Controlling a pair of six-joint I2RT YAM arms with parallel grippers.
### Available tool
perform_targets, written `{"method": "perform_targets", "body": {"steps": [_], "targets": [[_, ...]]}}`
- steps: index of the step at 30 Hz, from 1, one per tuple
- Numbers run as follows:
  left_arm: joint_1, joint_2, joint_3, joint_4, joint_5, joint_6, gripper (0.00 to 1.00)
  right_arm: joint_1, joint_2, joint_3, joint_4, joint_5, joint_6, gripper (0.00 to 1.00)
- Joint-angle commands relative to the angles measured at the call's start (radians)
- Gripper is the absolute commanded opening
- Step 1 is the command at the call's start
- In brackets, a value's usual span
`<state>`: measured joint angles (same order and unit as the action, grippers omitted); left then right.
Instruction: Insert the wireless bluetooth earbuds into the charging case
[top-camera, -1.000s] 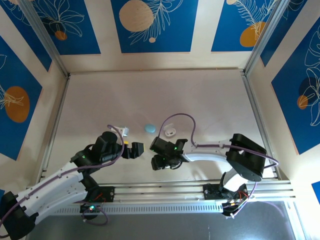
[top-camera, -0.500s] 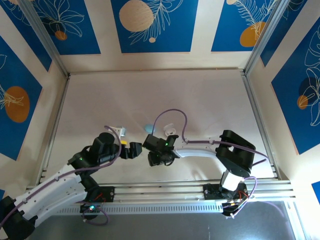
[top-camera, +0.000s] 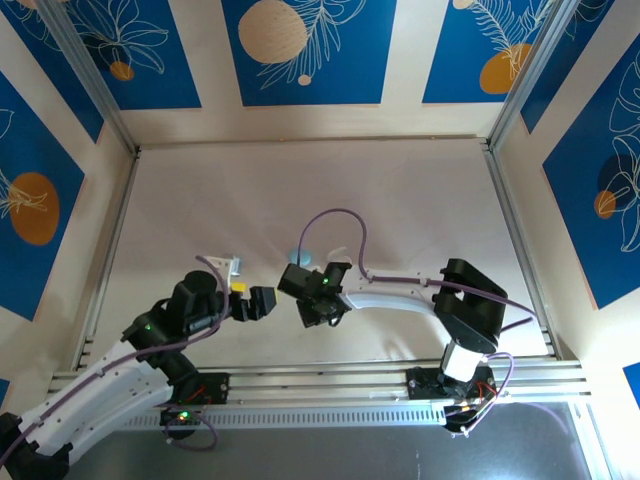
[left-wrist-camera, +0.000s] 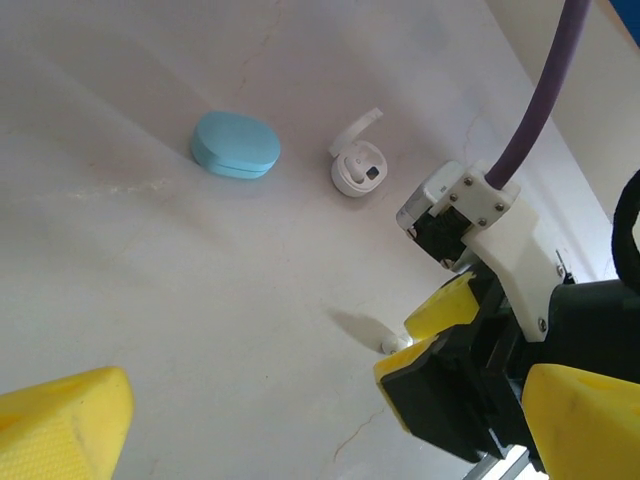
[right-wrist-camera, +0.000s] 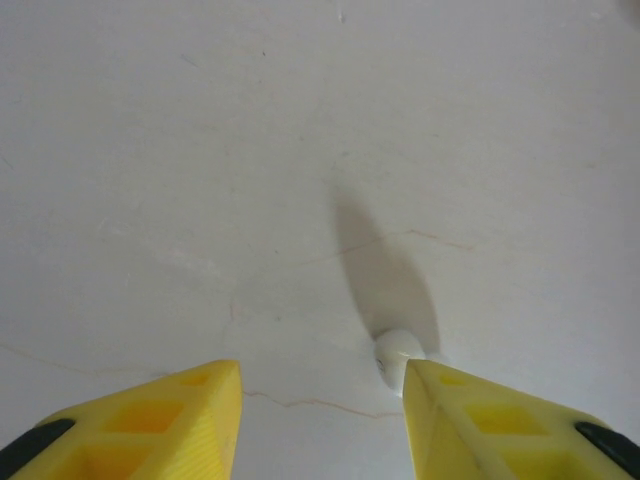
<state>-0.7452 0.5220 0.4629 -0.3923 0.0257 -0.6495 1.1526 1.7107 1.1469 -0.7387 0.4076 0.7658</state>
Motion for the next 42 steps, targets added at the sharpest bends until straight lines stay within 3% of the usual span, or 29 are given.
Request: {"method": "perform_targets", "body": {"steps": [1,5,8,10,19,42], "targets": [[0.006,-0.051,0.030,-0.125,0.004,-0.007,1.00,0.017,-0.026,0.050,-0.142,0.074,-0.053,0.46],[0.007,-0.117,0.038,-0.248,0.091,-0.014,1.00,0.028,-0.003,0.078,-0.204,0.088,-0.102,0.43],[-0.006,-0.117,0.013,-0.219,0.219,-0.049,1.00,0.029,0.034,0.113,-0.243,0.092,-0.127,0.42],[-0.011,-0.099,0.006,-0.243,0.232,-0.072,1.00,0.029,0.062,0.137,-0.272,0.098,-0.129,0.41],[-0.029,-0.141,0.006,-0.269,0.120,-0.077,1.00,0.029,0.194,0.237,-0.349,0.111,-0.140,0.35],[-0.030,-0.197,0.009,-0.290,0.062,-0.077,1.00,0.071,0.394,0.406,-0.520,0.190,-0.099,0.32]]}}
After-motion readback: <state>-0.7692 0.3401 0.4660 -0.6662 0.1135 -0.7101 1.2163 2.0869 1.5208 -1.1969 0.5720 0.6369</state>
